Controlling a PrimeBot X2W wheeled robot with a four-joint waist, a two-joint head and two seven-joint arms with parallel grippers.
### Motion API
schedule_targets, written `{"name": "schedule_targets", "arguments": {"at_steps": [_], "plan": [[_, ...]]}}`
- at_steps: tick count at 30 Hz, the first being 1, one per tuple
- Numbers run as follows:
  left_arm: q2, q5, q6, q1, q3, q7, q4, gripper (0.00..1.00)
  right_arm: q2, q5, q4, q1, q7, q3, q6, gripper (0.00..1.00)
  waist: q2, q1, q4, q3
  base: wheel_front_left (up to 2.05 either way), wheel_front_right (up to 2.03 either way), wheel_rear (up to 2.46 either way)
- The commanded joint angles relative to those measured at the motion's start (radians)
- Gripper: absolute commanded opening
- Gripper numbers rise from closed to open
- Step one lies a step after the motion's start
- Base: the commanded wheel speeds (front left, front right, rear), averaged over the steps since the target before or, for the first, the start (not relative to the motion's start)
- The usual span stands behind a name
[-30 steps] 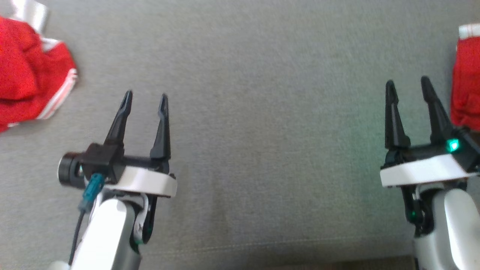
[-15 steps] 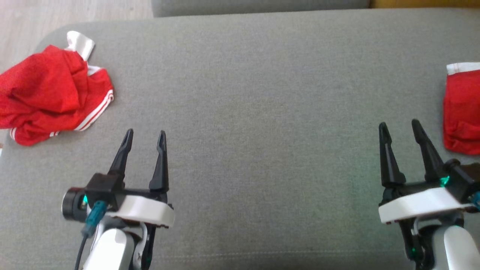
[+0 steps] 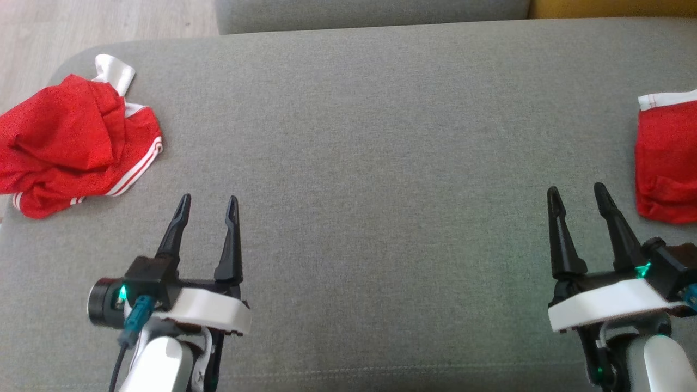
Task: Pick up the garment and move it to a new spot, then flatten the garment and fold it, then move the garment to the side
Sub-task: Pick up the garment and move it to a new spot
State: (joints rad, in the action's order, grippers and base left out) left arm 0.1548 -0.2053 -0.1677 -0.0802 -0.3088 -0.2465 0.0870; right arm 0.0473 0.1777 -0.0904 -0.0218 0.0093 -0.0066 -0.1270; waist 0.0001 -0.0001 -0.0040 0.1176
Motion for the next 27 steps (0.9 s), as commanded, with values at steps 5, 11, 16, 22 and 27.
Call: {"name": "schedule_targets", "arguments": {"at_steps": [5,11,16,22,27], "plan": [[0.020,-0.010,-0.009,-0.024,0.035,-0.001,-0.032,1.00,0.003,0.009,-0.044,0.012,0.001,0.021,-0.004,1.00,-0.0001,0.0001,0.001,0.001,0.00,0.00,0.00],[0.020,-0.013,-0.013,-0.037,0.031,-0.002,-0.029,1.00,0.003,0.003,-0.057,0.007,0.008,0.010,-0.004,1.00,-0.0001,0.0001,0.032,0.005,0.00,0.00,0.00],[0.007,-0.016,-0.014,-0.061,0.030,-0.006,-0.023,1.00,0.003,-0.013,-0.089,0.008,0.025,0.005,-0.004,1.00,-0.0001,0.0001,0.110,0.014,0.00,0.00,0.00],[-0.007,-0.024,-0.007,-0.084,0.041,-0.013,-0.009,1.00,0.003,-0.029,-0.124,0.014,0.050,0.017,-0.004,1.00,-0.0001,0.0001,0.230,0.010,0.00,0.00,0.00],[-0.012,-0.017,-0.002,-0.085,0.060,-0.015,-0.017,1.00,0.009,-0.042,-0.135,0.020,0.068,0.031,-0.004,1.00,-0.0001,0.0001,0.304,0.005,0.00,0.00,0.00]]}}
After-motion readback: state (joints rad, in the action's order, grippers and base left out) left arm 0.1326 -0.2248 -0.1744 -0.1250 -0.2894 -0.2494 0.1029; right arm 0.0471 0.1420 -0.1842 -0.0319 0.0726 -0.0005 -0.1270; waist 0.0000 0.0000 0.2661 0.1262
